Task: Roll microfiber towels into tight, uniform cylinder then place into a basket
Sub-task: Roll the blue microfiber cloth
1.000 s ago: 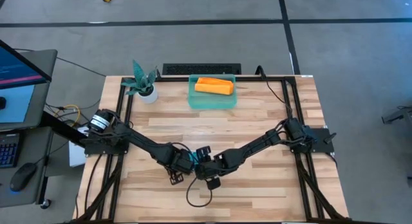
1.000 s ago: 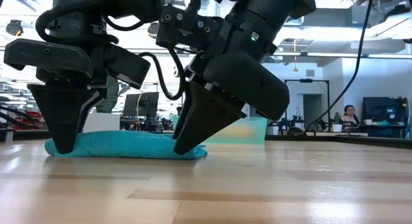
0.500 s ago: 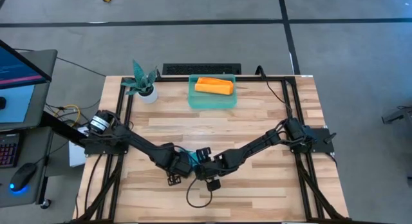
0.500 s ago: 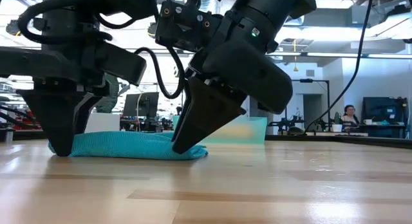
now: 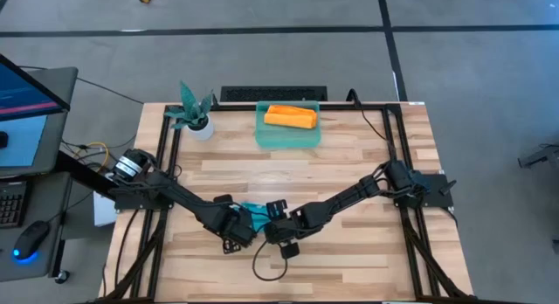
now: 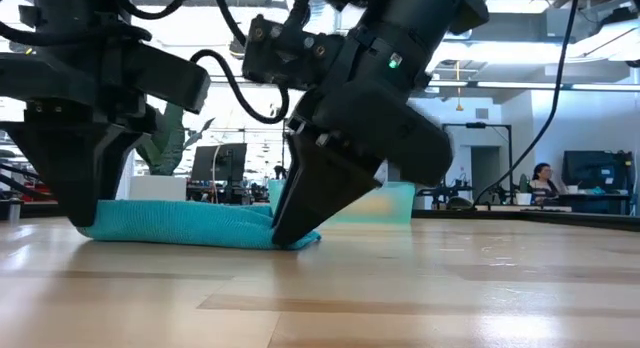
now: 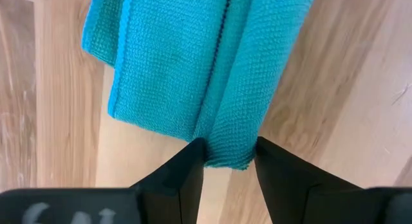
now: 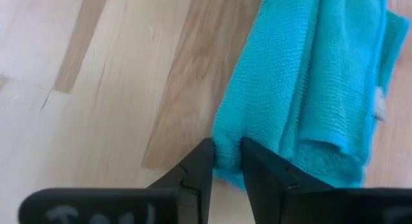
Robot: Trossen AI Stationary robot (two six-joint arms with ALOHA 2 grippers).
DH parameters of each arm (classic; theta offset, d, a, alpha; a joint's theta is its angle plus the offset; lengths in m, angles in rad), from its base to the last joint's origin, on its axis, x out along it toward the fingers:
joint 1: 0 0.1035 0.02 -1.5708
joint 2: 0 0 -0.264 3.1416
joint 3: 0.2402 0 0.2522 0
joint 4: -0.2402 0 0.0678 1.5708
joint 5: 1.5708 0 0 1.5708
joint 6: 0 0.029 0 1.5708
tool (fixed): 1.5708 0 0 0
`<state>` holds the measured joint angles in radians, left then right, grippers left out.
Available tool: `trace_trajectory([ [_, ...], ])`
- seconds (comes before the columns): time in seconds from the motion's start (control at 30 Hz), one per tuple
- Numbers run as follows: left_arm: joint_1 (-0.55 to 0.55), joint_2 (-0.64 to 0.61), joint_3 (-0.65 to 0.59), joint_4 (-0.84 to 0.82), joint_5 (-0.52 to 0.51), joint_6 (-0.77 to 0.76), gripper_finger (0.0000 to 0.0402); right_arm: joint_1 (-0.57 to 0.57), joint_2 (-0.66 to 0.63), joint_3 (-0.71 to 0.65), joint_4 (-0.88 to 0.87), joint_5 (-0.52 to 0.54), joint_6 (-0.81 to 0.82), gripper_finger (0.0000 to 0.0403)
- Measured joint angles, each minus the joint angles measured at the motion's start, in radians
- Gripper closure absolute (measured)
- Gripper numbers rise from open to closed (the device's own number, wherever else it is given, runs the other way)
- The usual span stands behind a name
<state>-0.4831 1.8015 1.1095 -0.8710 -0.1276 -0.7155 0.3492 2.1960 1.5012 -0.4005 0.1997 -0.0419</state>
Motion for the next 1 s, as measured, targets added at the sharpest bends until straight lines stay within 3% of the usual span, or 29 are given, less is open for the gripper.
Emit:
trace_trajectory([
  [0.33,-0.101,-0.056,0.005,-0.009,-0.043,-0.019,0.0271,-0.006,0.035,0.003,-0.002,-0.036,0.037,0.0320],
  [0.47,-0.182,-0.072,0.005,0.004,-0.126,-0.018,0.0271,-0.011,0.035,0.003,-0.003,-0.042,0.061,0.0333],
  [0.67,-0.296,-0.065,-0.002,0.133,-0.345,0.055,0.0271,-0.013,0.038,0.023,-0.020,-0.048,0.064,0.0335],
  [0.83,-0.300,-0.065,-0.025,0.194,-0.438,0.131,0.0271,-0.013,0.040,0.024,-0.013,-0.053,0.067,0.0335],
  [1.0,-0.258,-0.065,-0.107,0.272,-0.422,0.150,0.0272,-0.013,0.040,0.024,-0.015,-0.062,0.068,0.0335],
])
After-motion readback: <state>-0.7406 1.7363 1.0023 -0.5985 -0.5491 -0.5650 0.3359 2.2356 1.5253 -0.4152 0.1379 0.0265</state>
